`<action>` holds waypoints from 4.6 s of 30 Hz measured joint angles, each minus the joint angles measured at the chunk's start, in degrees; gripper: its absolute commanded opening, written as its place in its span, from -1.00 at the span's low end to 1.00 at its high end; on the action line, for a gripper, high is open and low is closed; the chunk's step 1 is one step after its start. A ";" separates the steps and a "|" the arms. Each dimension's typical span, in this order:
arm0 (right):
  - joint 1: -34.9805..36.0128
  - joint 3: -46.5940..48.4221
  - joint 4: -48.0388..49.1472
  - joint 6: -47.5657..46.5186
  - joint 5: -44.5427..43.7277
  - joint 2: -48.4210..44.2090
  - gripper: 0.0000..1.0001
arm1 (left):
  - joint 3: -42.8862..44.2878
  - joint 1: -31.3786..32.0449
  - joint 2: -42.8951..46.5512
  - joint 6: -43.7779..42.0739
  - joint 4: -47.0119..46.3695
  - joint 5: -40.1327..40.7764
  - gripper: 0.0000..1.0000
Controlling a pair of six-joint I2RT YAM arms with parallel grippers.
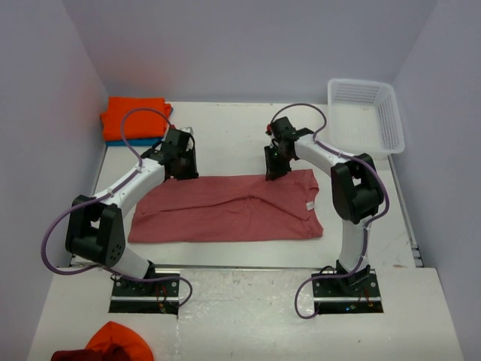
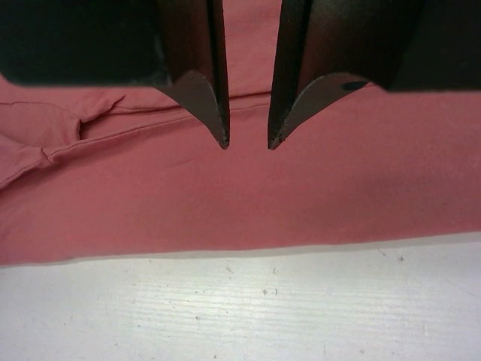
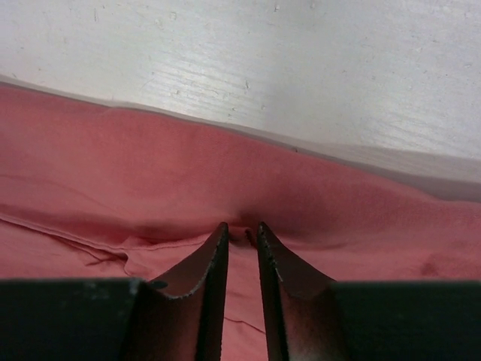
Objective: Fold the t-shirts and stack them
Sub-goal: Fold the other side of the tshirt into a rectangle
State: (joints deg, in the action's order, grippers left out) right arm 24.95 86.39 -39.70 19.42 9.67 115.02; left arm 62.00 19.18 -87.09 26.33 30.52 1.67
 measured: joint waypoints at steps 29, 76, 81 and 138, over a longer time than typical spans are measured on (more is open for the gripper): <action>1.70 -11.41 2.29 0.33 0.39 -10.60 -1.00 | 0.02 0.00 -0.02 -0.04 0.02 -0.26 -0.42; 17.51 -29.97 -0.17 20.81 -23.50 -35.54 -1.00 | -0.09 19.32 -2.93 -1.84 -4.00 -8.31 -0.46; 11.74 -32.89 -0.24 20.72 -23.69 -38.53 -1.00 | 0.07 26.77 -6.86 -0.11 -6.82 -8.04 -0.60; 10.99 -43.63 -5.86 35.06 -27.28 -40.65 -0.11 | 5.60 35.01 -19.21 1.60 -7.34 -0.70 -1.00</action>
State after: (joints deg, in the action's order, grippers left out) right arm 35.94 42.76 -45.56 54.48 -17.61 74.37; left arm 67.59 54.19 -106.30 27.92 23.18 0.97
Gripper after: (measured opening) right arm 0.458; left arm 0.004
